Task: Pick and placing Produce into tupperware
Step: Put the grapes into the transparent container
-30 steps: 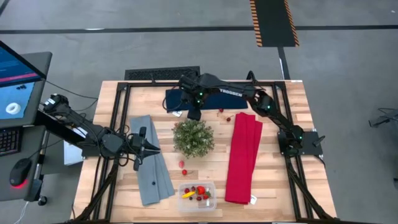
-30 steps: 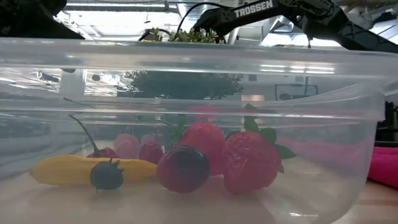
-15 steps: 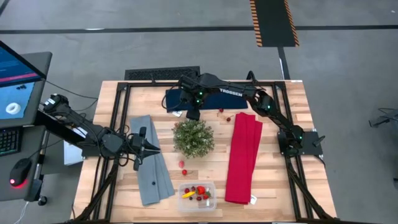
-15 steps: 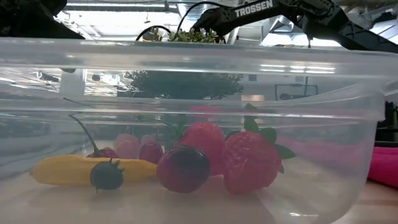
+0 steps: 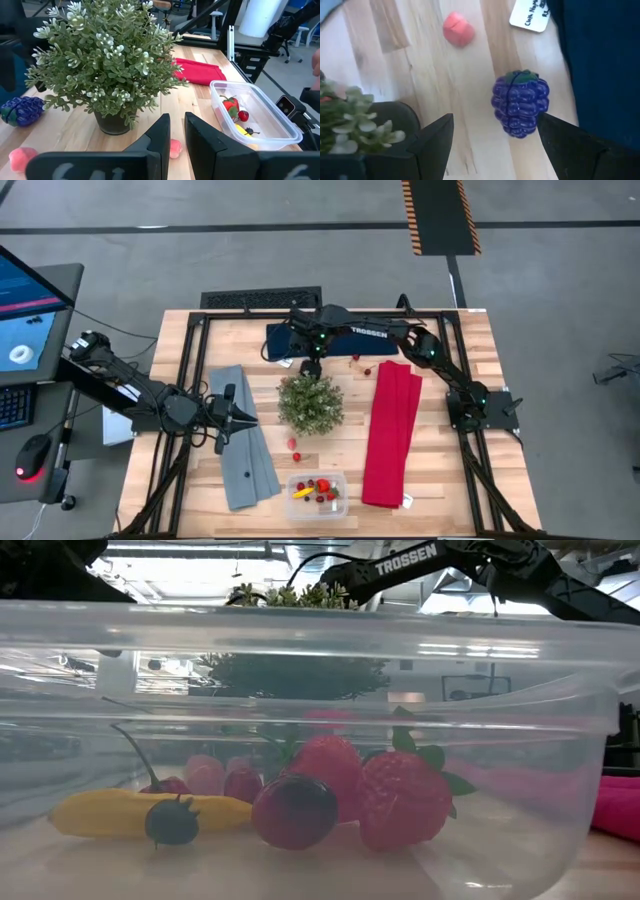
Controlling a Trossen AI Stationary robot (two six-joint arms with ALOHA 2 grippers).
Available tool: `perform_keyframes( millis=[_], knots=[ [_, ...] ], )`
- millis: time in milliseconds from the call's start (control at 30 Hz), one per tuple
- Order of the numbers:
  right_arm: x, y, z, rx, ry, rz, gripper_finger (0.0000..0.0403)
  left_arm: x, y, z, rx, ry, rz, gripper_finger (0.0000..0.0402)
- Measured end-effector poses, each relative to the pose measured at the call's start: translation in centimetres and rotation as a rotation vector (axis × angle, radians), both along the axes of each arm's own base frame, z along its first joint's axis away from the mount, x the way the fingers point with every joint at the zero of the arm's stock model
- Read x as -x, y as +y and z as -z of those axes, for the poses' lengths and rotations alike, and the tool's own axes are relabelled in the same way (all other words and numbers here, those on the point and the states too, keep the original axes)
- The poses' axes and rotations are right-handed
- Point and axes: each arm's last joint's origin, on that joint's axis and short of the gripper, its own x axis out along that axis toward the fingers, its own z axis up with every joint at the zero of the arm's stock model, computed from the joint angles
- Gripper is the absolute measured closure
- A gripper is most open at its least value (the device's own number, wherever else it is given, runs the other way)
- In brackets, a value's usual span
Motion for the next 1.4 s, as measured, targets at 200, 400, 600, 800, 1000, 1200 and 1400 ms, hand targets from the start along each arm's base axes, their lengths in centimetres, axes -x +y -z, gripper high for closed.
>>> perform_keyframes(
  millis=[200, 400, 600, 800, 1000, 1200, 1400],
  knots=[
    [-0.2, 0.3, 1.1, -0.019, -0.010, -0.004, 0.0092, 0.0, 0.0, 0.0, 0.000, 0.000, 0.001, 0.0354],
    [-0.5, 0.2, 1.0, -0.004, -0.046, -0.010, 0.0092, 0.0, 0.0, 0.0, 0.000, 0.000, 0.001, 0.0354],
    [-0.6, 0.4, 1.0, -0.024, -0.051, -0.019, 0.0092, 0.0, 0.0, 0.0, 0.000, 0.001, 0.001, 0.0354],
    [-0.8, 0.9, 0.9, -0.027, -0.067, -0.034, 0.0092, 0.0, 0.0, 0.2, -0.009, 0.015, 0.001, 0.0354],
    [-0.3, -0.1, 0.5, 0.002, -0.048, -0.002, 0.0092, 0.0, 0.0, 0.1, -0.009, 0.013, -0.007, 0.0354],
    [1.7, -2.3, -3.0, 0.017, -0.063, 0.051, 0.0092, 0.0, 0.2, -0.1, -0.007, -0.016, -0.075, 0.0354],
    [4.5, -3.5, -7.1, 0.014, -0.071, 0.113, 0.0092, -0.4, 0.9, -0.5, -0.017, -0.019, -0.092, 0.0354]
  ],
)
